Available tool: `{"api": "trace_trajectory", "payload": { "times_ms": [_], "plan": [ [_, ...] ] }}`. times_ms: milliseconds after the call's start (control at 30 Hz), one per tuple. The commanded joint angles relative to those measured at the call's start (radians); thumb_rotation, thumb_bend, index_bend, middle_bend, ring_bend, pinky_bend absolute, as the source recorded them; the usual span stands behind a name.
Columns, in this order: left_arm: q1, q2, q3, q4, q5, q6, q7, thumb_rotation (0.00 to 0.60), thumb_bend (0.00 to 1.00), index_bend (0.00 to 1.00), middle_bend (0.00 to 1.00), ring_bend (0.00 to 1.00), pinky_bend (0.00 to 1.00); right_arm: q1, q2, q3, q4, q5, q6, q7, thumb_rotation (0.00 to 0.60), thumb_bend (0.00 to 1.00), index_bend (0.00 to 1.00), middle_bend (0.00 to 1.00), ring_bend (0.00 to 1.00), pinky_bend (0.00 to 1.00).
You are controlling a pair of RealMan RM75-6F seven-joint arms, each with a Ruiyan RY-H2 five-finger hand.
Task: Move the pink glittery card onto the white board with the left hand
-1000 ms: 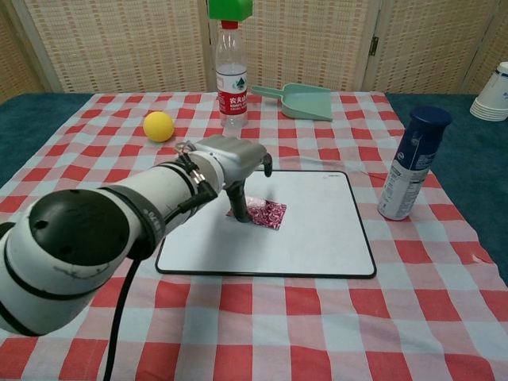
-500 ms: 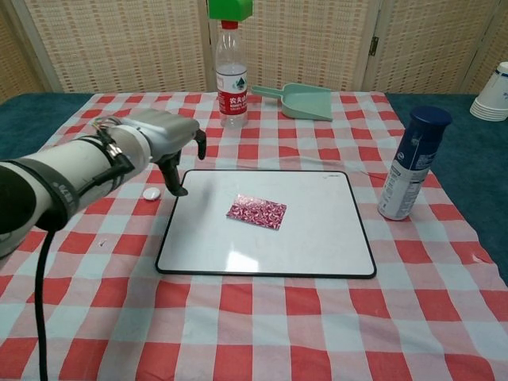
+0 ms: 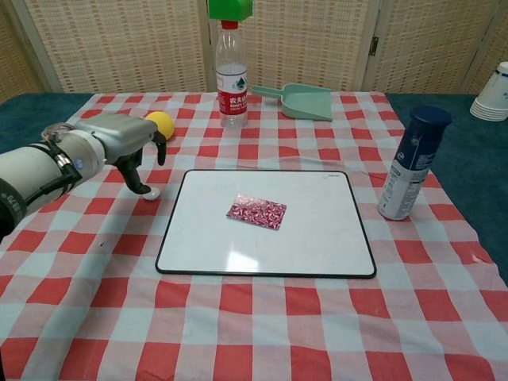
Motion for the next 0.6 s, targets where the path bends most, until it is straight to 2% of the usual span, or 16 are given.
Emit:
{"api": "trace_trajectory", "payload": {
  "times_ms": [33, 600],
  "plan": [
    [0.015, -0.015, 0.011, 0.036, 0.028, -0.013, -0.031, 0.600, 0.26, 0.39, 1.00, 1.00, 1.00, 0.000, 0.000, 0.001, 0.001, 0.001, 0.000, 0.001, 0.600, 0.00, 0.00, 0.11, 0.00, 0.00],
    [0.042, -0.059, 0.008, 0.123, 0.070, -0.052, -0.076, 0.600, 0.27, 0.42, 1.00, 1.00, 1.00, 0.003, -0.002, 0.004, 0.002, 0.012, -0.008, -0.003, 0.600, 0.00, 0.00, 0.11, 0.00, 0.00]
  ]
}}
